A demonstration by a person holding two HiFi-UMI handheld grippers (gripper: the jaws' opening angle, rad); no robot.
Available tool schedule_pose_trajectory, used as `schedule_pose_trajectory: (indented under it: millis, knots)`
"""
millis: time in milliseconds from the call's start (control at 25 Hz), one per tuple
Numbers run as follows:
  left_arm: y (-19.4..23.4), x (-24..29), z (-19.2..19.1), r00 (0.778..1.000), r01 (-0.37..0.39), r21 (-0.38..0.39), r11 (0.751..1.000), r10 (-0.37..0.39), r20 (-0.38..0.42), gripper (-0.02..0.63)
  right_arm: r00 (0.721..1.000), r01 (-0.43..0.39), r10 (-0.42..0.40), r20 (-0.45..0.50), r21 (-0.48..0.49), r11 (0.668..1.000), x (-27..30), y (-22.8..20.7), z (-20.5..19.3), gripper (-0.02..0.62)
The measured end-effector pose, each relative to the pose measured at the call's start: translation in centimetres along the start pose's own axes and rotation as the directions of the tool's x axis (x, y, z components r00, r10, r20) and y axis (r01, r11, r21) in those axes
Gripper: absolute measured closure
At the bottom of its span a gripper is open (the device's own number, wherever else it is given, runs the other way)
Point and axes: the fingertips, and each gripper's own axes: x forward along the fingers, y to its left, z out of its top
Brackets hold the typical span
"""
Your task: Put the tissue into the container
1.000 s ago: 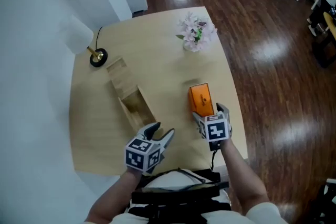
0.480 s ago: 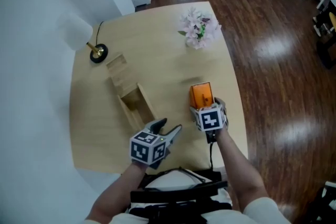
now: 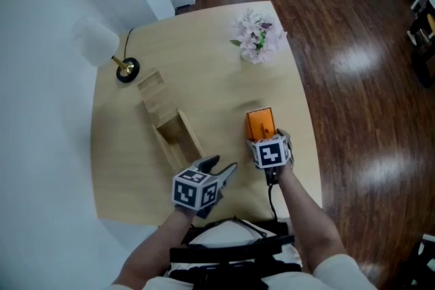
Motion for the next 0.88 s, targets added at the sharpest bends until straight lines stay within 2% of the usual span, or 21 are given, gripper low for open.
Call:
schedule_pose_trajectory:
  millis: [200,440,520,680,880]
  knots:
    - [0.1,-0.1,-0.7,1.0,-0.006,-0.018,1.0,0.005,-0.011,0.348,1.0,-0.029,0.029,-0.01,0.028,0.999,0.3,0.1,-0.6,0.124]
    - [0.1,-0.3,-1.1,1.0,-0.003,-0.02,1.0,0.003,-0.013,0.348,0.999,0.003,-0.001,0.048,-0.041,0.999,-1.0,0.1,0.9,0.124]
    - [0.0,-0.3,-1.2,1.0,-0.001,-0.021,1.0,0.001,-0.012,0.348,0.999,0.015,-0.012,0.042,-0.061,0.998,-1.1,0.1,0.8,0.124]
    - [-0.3,-0.3,-1.3,1.0,0.003,-0.02,1.0,-0.003,-0.009,0.348,1.0,0.021,-0.02,0.01,-0.048,0.999,-0.6,0.2,-0.1,0.124]
    - [-0.3,-0.4,-1.5,1.0,0.007,-0.035,0.999,-0.007,-0.003,0.348,1.0,0.021,-0.02,0.022,-0.042,0.999,-0.5,0.1,0.0,0.13]
